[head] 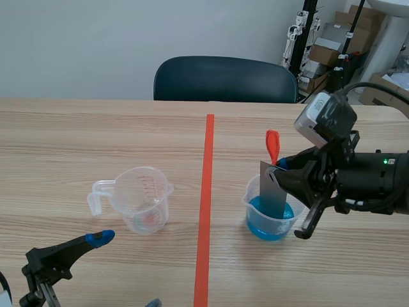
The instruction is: Do the redox reaction experiment. raise the plate out of the solution
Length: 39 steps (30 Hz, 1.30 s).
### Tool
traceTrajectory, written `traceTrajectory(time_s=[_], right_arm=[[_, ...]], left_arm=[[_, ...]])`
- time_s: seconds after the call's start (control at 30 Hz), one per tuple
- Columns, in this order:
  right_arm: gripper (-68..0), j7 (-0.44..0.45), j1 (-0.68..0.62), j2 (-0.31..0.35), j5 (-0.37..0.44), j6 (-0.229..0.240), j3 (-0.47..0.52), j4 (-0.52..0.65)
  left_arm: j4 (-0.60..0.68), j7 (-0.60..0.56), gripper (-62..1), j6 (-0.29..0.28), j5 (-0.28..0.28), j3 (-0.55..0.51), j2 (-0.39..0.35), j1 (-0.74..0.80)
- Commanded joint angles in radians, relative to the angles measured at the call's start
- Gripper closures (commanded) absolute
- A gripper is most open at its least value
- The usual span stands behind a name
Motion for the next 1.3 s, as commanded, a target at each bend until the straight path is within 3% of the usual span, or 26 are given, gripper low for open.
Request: traceTrajectory(time_s=[0.0, 0.5, 0.73, 1.03, 1.27], right_arm=[[-0.6, -0.018, -0.005, 0.006, -0.007, 0.0, 0.005, 0.0], [-0.6, -0.003, -0.003, 0.011, -0.006, 0.0, 0.008, 0.0], [-0.6, -0.003, -0.002, 0.014, -0.003, 0.0, 0.027, 0.001], [-0.6, -0.006, -0.002, 0.03, 0.023, 0.0, 0.058, 0.015], [-0.6, -0.007, -0.002, 0.078, 0.077, 0.0, 0.062, 0.066]], left_arm=[[0.019, -0.046, -62.3, -0.003, -0.007, -0.003, -0.006, 0.002], [0.018, -0.046, -62.3, -0.002, -0.006, -0.003, -0.008, 0.003], [0.018, 0.006, -62.3, -0.002, 0.0, -0.003, -0.017, 0.011], [0.028, -0.046, -62.3, 0.005, -0.022, -0.005, -0.101, 0.056], [0.056, -0.046, -62.3, 0.005, -0.164, -0.005, -0.201, 0.113]])
